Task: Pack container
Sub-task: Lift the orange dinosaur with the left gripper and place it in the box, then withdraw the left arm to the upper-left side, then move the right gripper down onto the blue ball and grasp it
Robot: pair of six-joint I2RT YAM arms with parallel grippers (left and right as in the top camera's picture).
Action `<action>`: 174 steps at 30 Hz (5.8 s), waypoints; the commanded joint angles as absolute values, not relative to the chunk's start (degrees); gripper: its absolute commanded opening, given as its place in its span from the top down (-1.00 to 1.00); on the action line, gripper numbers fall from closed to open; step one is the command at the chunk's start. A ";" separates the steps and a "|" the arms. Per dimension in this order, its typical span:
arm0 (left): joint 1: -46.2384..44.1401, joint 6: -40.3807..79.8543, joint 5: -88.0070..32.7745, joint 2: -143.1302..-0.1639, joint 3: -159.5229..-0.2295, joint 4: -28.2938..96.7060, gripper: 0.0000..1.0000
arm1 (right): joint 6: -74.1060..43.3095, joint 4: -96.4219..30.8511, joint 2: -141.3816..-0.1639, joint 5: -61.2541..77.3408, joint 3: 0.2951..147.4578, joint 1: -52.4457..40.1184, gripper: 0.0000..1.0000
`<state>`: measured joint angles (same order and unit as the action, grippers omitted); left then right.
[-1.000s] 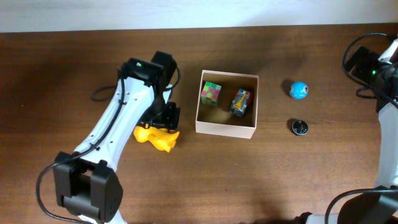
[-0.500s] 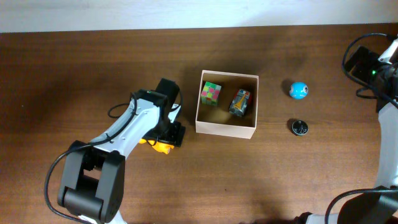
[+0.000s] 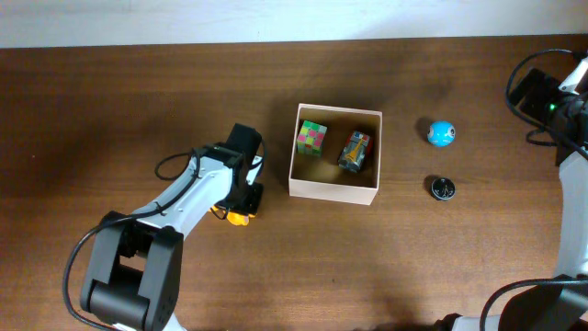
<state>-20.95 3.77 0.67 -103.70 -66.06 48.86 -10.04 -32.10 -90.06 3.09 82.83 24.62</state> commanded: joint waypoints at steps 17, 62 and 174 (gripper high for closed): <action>-27.46 10.04 -1.91 -101.80 -101.67 52.66 0.93 | -9.50 -31.94 -90.17 3.25 84.07 24.77 -0.97; -38.20 42.76 -2.17 -117.95 -101.97 54.33 -0.29 | -9.50 -31.94 -90.17 3.25 84.05 24.77 -0.97; 8.43 18.35 20.38 -130.30 -170.63 93.34 -0.99 | -15.53 -46.68 -102.69 4.25 84.07 9.47 -0.97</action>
<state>8.16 18.81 20.80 -130.30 -169.73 93.62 -15.03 -45.91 -99.72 10.81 83.15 9.30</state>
